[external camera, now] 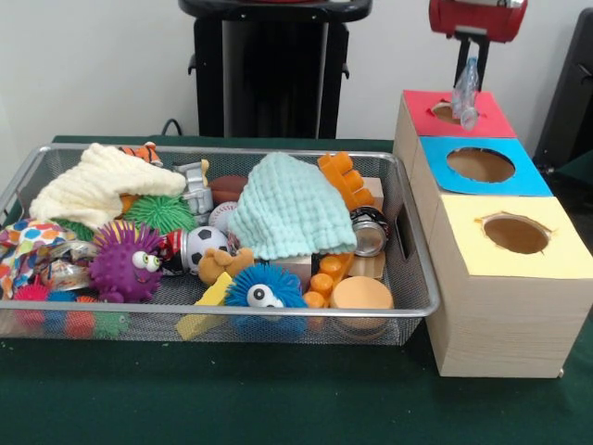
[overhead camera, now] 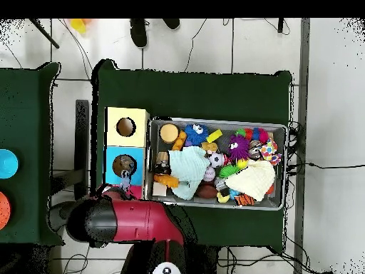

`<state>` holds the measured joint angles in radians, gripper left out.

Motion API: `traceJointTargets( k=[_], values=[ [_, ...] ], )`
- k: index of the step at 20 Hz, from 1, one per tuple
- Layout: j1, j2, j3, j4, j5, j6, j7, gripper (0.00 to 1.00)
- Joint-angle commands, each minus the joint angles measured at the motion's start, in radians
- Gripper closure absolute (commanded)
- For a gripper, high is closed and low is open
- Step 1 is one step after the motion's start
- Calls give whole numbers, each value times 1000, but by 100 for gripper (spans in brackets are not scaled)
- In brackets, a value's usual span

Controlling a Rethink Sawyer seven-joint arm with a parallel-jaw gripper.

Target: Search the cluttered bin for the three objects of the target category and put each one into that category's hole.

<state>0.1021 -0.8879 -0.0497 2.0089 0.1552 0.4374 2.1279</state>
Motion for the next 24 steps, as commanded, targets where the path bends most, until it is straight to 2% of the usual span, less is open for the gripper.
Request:
traceJointTargets(
  k=[1, 11, 18, 24],
  values=[
    [-2, 115, 9, -65, 46, -128, 216, 100],
    [55, 141, -32, -86, 77, -169, 225, 100],
    [63, 169, -44, -113, 95, -183, 215, 100],
    [86, 160, -77, -144, 109, -134, 214, 100]
  ],
)
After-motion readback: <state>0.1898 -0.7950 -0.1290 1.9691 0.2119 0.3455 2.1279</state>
